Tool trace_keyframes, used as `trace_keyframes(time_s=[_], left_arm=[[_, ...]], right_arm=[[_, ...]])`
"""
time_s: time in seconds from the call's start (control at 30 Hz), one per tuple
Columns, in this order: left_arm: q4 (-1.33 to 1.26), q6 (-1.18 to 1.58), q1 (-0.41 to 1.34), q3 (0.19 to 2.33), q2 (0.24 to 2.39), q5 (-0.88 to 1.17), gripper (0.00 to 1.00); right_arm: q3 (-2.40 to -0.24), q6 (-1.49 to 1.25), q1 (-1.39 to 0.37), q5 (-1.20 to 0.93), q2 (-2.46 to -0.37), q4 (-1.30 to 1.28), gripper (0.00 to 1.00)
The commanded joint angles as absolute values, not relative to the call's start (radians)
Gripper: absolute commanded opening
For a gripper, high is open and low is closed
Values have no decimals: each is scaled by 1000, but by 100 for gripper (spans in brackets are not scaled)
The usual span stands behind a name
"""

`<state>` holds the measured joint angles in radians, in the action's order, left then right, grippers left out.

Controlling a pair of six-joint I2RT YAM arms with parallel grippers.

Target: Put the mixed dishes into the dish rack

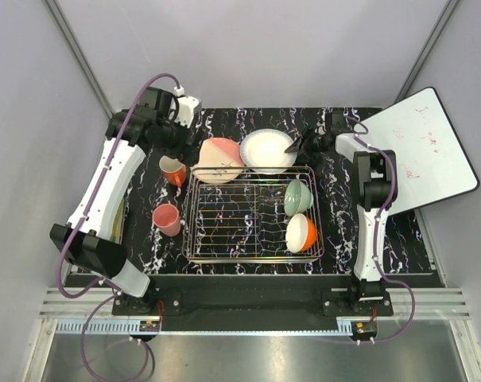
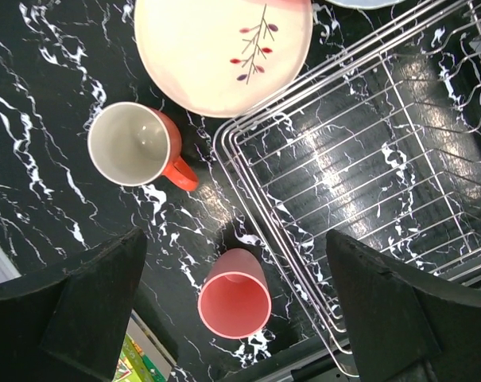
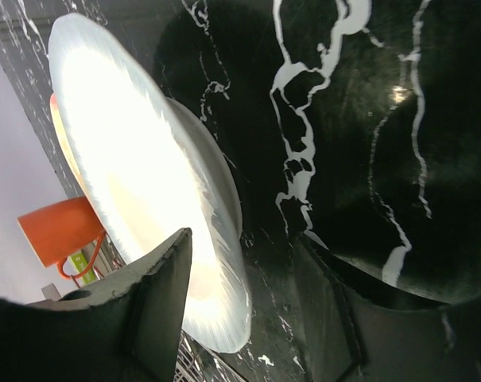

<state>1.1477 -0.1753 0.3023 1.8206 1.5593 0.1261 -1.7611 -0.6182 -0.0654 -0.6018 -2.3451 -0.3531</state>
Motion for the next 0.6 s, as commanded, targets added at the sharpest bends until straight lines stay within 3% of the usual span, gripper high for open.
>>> trace_keyframes(time_s=[0.0, 0.3, 0.47, 0.57], left_arm=[[1085, -170, 298, 1783, 1551, 149, 99], [1020, -176, 299, 1691, 1534, 129, 99], [976, -175, 298, 1617, 1502, 120, 99], [956, -183, 299, 1579, 1493, 115, 99]], right_arm=[[-1755, -592, -83, -646, -2396, -330, 61], [-1770, -597, -87, -624, -2442, -327, 52], [-1755, -588, -87, -591, -2434, -324, 42], [-1750, -575, -86, -572, -2410, -324, 26]])
